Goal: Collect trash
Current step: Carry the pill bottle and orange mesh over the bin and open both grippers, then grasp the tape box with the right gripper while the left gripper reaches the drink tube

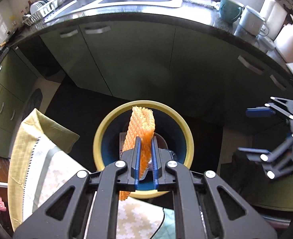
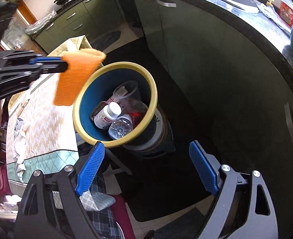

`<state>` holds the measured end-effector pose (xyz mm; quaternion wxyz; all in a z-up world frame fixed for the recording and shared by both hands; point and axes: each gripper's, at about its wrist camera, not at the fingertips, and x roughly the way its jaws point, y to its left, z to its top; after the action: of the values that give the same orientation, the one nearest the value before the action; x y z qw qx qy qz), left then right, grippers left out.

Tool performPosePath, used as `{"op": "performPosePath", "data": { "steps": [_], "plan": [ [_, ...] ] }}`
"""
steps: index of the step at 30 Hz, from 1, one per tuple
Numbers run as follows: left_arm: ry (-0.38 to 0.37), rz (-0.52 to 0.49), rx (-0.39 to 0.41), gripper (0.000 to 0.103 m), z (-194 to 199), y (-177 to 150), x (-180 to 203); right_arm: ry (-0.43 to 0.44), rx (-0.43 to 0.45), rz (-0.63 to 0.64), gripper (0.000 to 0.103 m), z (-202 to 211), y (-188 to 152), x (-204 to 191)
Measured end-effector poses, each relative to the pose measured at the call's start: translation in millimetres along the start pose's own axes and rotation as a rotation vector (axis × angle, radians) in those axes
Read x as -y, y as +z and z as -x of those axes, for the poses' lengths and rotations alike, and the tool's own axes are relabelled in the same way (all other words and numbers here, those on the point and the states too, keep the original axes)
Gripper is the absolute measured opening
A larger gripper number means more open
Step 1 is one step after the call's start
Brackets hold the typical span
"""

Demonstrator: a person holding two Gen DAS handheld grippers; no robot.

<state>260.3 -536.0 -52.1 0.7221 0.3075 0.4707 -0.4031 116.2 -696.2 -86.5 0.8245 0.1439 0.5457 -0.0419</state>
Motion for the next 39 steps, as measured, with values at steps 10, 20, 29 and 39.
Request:
{"op": "performPosePath", "data": {
  "steps": [10,20,29,39],
  "plan": [
    [0.022,0.014,-0.074,0.032,-21,-16,4,0.020,-0.007,0.045,0.086,3,-1,-9],
    [0.094,0.148,0.027,0.044,113,-120,-62,0.074,-0.015,0.173,0.086,4,7,-72],
    [0.241,0.435,0.080,0.054,214,-284,-147,0.212,-0.104,0.489,0.086,-42,42,-272],
    [0.248,0.682,0.068,0.054,232,-423,-213,0.162,-0.144,1.074,0.086,-118,56,-521]
  ]
}}
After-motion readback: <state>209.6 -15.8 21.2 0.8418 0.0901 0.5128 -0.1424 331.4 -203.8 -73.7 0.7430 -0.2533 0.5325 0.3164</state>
